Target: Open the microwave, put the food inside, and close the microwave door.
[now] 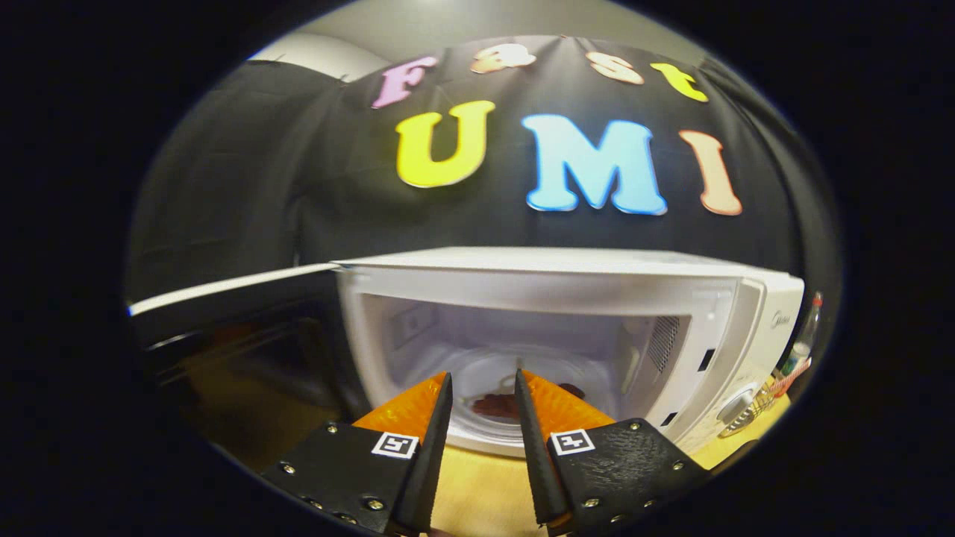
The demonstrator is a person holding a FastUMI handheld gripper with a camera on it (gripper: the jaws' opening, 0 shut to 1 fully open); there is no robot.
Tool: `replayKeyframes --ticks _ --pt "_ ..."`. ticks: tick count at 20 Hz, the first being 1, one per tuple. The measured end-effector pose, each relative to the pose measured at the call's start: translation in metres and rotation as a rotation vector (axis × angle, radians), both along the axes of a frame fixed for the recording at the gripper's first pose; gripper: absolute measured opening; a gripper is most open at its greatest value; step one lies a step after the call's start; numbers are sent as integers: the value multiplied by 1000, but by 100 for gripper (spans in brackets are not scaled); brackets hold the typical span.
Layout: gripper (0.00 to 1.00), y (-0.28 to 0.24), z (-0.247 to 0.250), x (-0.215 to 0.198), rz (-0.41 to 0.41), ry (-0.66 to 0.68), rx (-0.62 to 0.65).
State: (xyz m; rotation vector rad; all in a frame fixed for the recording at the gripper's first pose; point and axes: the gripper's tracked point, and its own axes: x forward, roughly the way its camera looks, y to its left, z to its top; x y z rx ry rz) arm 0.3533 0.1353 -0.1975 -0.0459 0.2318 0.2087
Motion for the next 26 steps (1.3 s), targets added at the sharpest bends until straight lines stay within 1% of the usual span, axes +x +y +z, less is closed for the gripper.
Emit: replayKeyframes --ticks 1,3,5,6,11,13,16,19,20,22,24,26 --pt "50 9 11 -21 41 -21 -27" --pt "56 33 39 -61 128 -80 -47" --pt "63 53 62 -98 198 -123 -24" --pt "72 62 72 -116 227 -131 -6" --pt "74 106 121 -194 366 -221 64" --pt "85 132 128 -220 448 -231 92" --pt "86 174 127 -250 555 -229 102" --pt "87 213 97 -267 640 -169 79" --pt "86 220 85 -270 654 -143 69" --pt "87 230 58 -269 647 -76 47" --pt "87 233 35 -264 620 5 76" --pt "85 231 19 -251 594 44 97"
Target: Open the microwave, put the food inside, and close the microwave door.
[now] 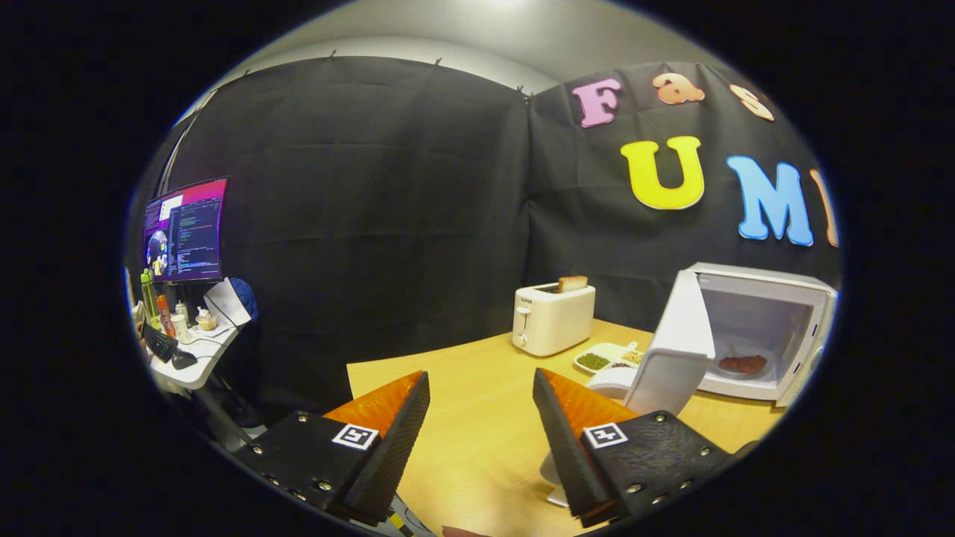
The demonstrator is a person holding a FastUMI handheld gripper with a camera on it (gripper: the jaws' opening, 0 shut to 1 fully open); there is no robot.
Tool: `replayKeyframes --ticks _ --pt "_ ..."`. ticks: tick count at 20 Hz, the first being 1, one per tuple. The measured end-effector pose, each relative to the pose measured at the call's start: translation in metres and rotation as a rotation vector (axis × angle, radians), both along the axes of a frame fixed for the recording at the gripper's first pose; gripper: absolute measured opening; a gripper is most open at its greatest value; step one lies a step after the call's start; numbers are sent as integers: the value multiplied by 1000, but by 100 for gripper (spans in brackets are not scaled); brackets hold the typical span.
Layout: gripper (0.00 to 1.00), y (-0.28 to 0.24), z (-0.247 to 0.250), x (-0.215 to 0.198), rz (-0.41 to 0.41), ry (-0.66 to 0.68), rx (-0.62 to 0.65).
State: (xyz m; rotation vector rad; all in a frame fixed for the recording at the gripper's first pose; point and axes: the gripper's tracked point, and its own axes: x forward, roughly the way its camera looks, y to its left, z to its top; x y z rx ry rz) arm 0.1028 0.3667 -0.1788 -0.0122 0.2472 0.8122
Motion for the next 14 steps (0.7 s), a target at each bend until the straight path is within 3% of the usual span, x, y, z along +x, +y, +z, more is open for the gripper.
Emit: replayKeyframes --ticks 3,4,6,7,8,11,14 --pt "59 -30 -7 10 -103 -61 -41" --pt "33 -39 -11 15 -129 -73 -57" --pt "28 -59 -21 26 -208 -94 -107" --pt "19 -77 -24 32 -244 -87 -110" --pt "3 -92 -33 39 -273 -53 -109" --pt "1 -151 -44 64 -397 31 -112" --pt "1 -203 -38 88 -504 -3 -132"
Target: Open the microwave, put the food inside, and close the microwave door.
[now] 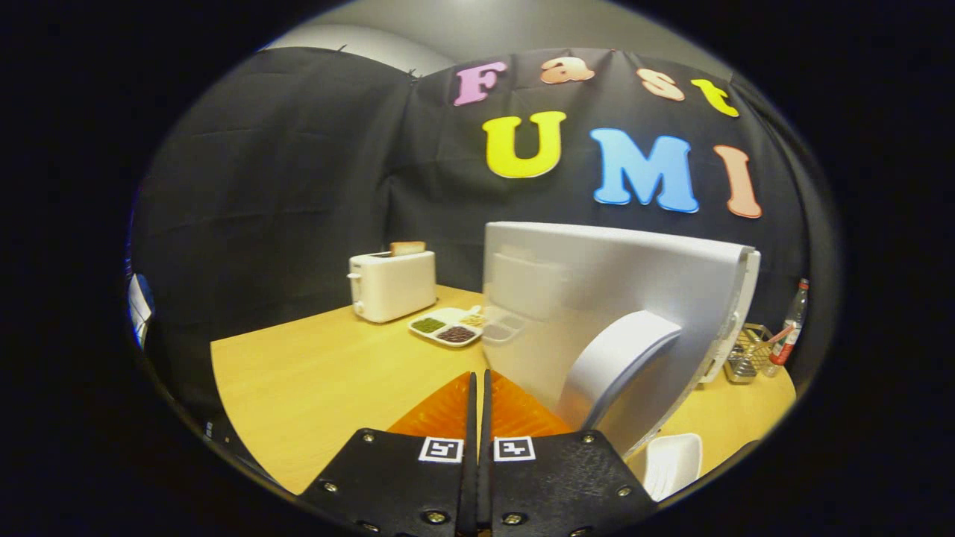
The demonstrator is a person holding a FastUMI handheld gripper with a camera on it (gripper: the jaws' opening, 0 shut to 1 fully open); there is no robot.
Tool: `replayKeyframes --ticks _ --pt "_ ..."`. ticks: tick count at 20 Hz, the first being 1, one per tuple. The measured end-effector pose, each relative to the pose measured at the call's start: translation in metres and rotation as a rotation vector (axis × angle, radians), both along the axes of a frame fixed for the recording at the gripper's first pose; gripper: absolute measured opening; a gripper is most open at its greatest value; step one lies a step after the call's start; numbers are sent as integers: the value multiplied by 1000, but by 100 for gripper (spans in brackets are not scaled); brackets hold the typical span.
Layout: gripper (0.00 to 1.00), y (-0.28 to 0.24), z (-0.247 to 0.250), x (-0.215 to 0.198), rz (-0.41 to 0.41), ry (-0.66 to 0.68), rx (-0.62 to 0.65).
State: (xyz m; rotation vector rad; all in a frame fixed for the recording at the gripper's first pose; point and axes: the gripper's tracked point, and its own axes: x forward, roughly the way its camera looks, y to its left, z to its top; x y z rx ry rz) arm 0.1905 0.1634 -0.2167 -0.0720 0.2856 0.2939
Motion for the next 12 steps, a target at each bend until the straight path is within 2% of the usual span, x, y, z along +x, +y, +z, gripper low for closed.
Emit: replayKeyframes --ticks 4,9,12 --pt "1 -56 -1 42 -123 -41 -41" --pt "1 -104 -6 85 -225 -48 -67" --pt "1 -129 -7 111 -294 -73 -124"
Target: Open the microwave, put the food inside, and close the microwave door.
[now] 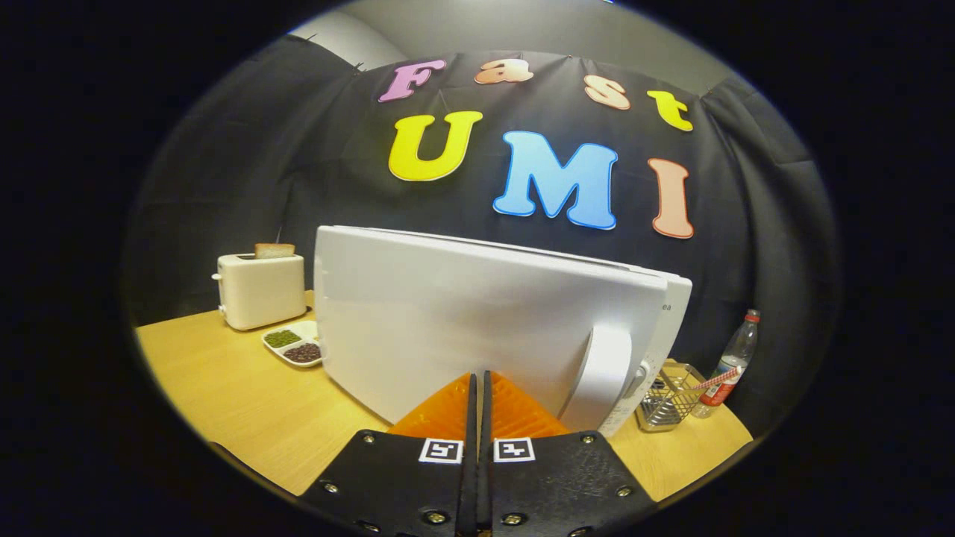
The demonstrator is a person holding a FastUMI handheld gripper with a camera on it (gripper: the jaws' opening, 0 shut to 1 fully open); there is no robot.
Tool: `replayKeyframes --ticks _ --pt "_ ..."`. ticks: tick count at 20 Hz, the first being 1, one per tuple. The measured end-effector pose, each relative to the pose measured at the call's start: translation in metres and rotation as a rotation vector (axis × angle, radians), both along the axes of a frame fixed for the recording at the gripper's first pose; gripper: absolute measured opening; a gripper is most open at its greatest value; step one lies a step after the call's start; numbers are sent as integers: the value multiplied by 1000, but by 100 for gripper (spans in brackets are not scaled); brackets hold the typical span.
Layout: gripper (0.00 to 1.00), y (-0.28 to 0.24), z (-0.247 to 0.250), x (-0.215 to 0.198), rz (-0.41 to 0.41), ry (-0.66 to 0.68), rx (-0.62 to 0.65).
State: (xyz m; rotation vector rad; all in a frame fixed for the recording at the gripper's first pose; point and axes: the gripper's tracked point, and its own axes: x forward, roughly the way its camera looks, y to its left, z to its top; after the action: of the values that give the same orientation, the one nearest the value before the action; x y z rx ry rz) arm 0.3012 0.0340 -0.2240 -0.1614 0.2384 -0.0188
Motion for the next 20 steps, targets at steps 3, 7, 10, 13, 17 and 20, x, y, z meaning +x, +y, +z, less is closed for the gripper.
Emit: replayKeyframes --ticks 3,7,10,13,17,20 --pt "1 -20 -5 24 -67 -5 2" --pt "1 -30 -5 42 -96 -39 -51" --pt "2 -29 -5 45 -104 -66 -95" --pt "2 -27 -11 42 -83 -12 -59" --pt "1 -15 10 3 -23 -25 3" --pt "1 -5 39 -38 24 -89 -2"
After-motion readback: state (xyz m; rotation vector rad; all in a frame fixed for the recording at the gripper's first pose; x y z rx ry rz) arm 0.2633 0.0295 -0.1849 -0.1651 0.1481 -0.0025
